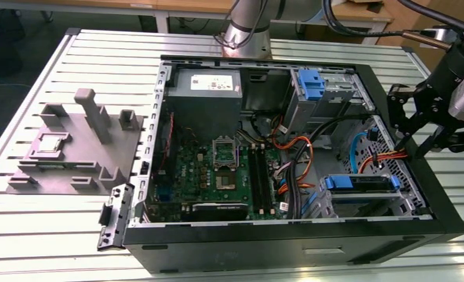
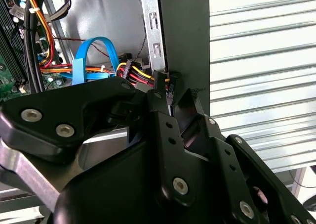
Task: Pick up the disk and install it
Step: 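Insert the first disk wire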
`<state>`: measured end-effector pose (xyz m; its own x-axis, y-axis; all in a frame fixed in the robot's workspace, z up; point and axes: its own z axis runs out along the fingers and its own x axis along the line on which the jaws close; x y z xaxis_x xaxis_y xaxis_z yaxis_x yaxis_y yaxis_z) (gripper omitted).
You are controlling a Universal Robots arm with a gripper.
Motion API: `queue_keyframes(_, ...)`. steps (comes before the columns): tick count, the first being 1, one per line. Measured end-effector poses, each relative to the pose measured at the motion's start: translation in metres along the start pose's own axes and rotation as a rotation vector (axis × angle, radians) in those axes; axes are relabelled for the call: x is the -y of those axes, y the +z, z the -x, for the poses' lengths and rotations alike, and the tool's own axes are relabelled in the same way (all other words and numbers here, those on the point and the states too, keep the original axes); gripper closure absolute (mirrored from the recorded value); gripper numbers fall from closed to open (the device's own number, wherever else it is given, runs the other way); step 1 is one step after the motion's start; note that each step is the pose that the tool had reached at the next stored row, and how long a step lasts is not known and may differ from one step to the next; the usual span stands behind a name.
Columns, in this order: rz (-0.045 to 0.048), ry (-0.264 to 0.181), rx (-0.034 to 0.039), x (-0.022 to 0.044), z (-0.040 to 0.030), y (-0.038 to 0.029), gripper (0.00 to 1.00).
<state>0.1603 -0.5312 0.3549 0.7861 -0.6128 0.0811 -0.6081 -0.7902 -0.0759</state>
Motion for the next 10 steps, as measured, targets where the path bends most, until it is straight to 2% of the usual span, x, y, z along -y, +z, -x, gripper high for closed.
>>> queue_keyframes(10, -0.0007, -0.009, 0.0006, 0.0, 0.0, 0.0, 0.64)
